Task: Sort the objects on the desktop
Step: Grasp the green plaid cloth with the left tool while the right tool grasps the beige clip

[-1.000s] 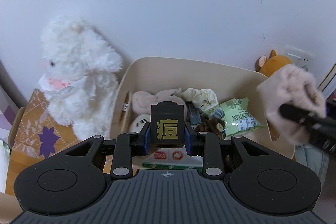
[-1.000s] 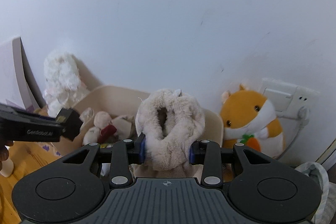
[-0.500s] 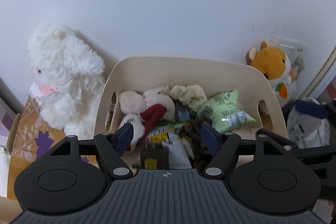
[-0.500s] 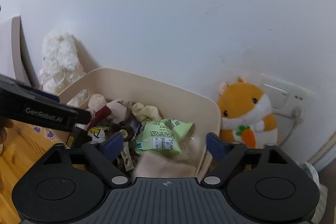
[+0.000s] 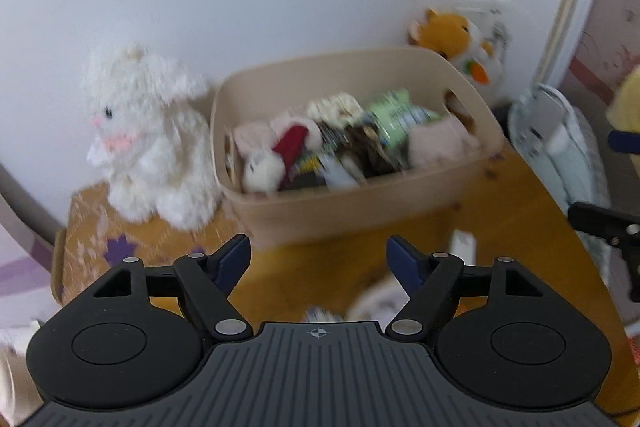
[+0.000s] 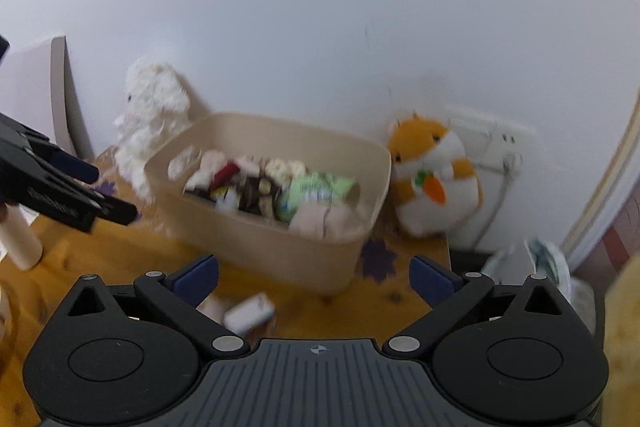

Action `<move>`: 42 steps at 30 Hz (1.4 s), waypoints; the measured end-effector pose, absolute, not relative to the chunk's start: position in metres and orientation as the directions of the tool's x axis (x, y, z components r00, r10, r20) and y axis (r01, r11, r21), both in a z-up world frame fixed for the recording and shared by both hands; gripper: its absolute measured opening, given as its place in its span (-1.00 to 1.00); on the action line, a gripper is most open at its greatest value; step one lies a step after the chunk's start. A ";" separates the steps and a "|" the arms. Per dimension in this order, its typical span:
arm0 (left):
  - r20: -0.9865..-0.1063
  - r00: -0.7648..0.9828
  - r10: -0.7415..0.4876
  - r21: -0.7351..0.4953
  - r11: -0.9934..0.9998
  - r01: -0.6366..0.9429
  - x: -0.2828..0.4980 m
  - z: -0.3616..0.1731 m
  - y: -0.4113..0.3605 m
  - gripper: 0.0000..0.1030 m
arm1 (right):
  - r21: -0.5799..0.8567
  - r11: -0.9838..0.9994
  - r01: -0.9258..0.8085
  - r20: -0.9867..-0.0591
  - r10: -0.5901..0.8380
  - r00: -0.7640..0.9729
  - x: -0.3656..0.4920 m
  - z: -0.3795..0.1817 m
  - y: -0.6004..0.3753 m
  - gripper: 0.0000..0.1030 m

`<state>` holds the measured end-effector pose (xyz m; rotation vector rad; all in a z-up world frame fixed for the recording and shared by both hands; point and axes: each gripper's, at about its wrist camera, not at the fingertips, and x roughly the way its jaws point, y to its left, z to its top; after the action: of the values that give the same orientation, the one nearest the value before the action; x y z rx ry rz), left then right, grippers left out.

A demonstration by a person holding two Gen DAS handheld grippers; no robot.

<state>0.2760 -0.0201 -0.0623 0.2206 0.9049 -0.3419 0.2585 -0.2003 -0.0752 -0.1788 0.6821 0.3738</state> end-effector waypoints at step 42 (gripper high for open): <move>-0.891 0.343 -0.296 -0.056 0.823 0.565 0.223 -0.200 -0.014 0.48 | -0.045 0.955 -0.294 -0.852 0.117 0.510 0.188 -0.217 -0.119 1.00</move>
<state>0.2228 -0.0136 -0.1998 0.2831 1.0851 -0.5695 0.1879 -0.1188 -0.2170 -0.1931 1.0073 0.2490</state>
